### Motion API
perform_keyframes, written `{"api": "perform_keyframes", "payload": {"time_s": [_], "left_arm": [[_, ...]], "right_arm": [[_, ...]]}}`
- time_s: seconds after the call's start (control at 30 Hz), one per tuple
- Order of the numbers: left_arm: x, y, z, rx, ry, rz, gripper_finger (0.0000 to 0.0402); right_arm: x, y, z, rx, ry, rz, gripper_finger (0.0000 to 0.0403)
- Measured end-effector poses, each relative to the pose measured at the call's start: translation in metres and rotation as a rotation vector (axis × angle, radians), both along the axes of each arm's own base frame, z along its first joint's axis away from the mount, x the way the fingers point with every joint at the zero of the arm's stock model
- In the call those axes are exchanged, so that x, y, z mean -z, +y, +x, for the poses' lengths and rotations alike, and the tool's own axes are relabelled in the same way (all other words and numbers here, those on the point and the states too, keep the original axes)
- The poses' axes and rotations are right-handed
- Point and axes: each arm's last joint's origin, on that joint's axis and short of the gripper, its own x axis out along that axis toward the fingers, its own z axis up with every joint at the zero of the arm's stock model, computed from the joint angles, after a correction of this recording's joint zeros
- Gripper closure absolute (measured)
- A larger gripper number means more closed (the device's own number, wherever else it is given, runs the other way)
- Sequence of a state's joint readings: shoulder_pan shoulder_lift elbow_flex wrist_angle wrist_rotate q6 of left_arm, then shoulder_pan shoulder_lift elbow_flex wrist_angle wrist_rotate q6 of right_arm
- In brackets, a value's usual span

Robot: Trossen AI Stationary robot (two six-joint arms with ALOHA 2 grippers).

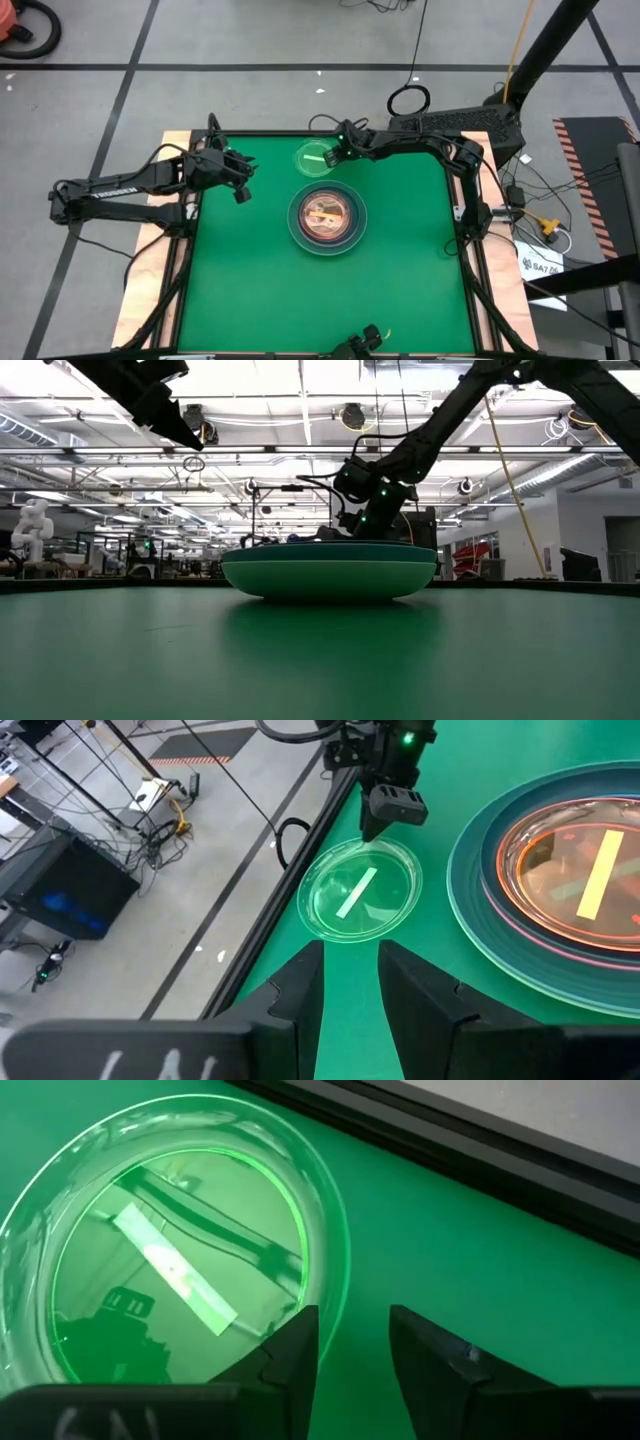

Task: Stack plastic plates
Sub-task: Stack the light green plate on top of the orange plate

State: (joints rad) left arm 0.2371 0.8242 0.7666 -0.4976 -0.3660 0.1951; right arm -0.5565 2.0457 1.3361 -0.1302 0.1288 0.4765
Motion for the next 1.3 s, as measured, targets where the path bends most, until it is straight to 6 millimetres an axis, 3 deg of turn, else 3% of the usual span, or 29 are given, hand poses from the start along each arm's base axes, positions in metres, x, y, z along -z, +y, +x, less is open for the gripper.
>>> {"api": "perform_keyframes", "payload": {"time_s": [0.37, 0.57, 0.77, 0.9, 1.13, 1.3], "left_arm": [[0.000, 0.000, 0.000, -0.003, -0.003, -0.004, 0.0295], [0.000, 0.000, 0.000, -0.001, -0.002, -0.002, 0.0295], [0.000, 0.000, 0.000, -0.003, -0.004, -0.004, 0.0295], [0.000, 0.000, 0.000, -0.004, -0.005, -0.005, 0.0295], [0.000, 0.000, 0.000, -0.006, -0.008, -0.009, 0.0295], [0.000, 0.000, 0.000, -0.009, -0.011, -0.013, 0.0295]], "right_arm": [[-0.003, -0.002, 0.003, 0.012, -0.052, -0.023, 0.0284], [0.013, -0.003, 0.006, 0.019, -0.044, 0.008, 0.0284], [0.011, 0.002, 0.012, -0.039, -0.096, 0.031, 0.0286], [0.011, 0.003, 0.013, -0.047, -0.105, 0.040, 0.0310], [0.011, 0.001, 0.012, -0.057, -0.114, 0.053, 0.0389], [0.011, 0.001, 0.012, -0.080, -0.120, 0.058, 0.0395]]}}
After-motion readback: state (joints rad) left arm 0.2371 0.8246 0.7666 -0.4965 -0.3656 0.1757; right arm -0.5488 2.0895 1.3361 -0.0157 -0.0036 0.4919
